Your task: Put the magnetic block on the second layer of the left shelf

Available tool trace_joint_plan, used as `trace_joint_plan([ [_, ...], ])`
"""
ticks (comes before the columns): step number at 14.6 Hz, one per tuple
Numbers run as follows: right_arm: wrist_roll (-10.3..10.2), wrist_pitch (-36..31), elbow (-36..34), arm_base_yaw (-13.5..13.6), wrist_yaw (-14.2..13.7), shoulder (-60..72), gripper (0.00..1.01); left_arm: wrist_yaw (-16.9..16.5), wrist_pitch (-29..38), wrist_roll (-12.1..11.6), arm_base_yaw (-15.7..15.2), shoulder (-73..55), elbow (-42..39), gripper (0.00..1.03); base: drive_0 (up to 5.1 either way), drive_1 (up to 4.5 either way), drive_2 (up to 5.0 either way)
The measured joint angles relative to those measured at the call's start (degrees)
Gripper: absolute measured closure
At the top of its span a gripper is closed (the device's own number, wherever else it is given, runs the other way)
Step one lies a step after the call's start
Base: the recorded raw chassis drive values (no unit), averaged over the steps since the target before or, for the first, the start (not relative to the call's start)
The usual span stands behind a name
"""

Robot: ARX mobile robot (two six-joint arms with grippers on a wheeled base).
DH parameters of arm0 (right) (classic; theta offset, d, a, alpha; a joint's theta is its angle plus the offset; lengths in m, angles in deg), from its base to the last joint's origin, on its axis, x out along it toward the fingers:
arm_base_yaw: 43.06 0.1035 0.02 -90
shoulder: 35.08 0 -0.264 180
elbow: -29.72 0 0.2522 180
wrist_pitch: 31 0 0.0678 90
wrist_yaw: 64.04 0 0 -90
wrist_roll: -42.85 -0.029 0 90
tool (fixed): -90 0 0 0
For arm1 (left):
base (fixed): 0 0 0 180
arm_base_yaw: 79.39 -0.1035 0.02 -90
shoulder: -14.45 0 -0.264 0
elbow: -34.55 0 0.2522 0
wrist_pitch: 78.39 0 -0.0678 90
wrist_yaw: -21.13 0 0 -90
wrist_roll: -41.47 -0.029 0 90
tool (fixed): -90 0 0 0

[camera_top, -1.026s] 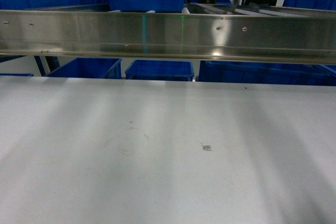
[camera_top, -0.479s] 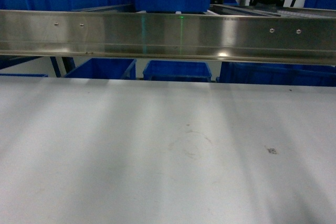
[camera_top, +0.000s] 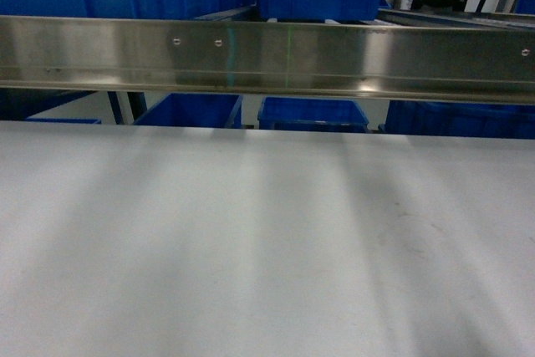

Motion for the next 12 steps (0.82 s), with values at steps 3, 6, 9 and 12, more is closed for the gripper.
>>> trace_joint_plan([
  [3,0.00,-0.02,0.00,0.00,0.02,0.04,0.67,0.09,-0.07,0.00,0.00,0.00,0.00,0.05,-4.9,2.43,2.4],
  [6,0.00,0.00,0.00,0.00,0.02,0.02,0.67,0.00,-0.02,0.00,0.00,0.00,0.00,0.05,-5.0,2.41,2.4],
  [9,0.00,0.09,0.00,0.00,0.02,0.04,0.67,0.04,0.00,0.00,0.00,0.00,0.00,0.05,-4.9,2.44,2.4],
  [12,0.00,0.07,0.00,0.00,0.02,0.02,0.67,0.02,-0.02,0.00,0.00,0.00,0.00,0.05,-4.9,2.43,2.4],
])
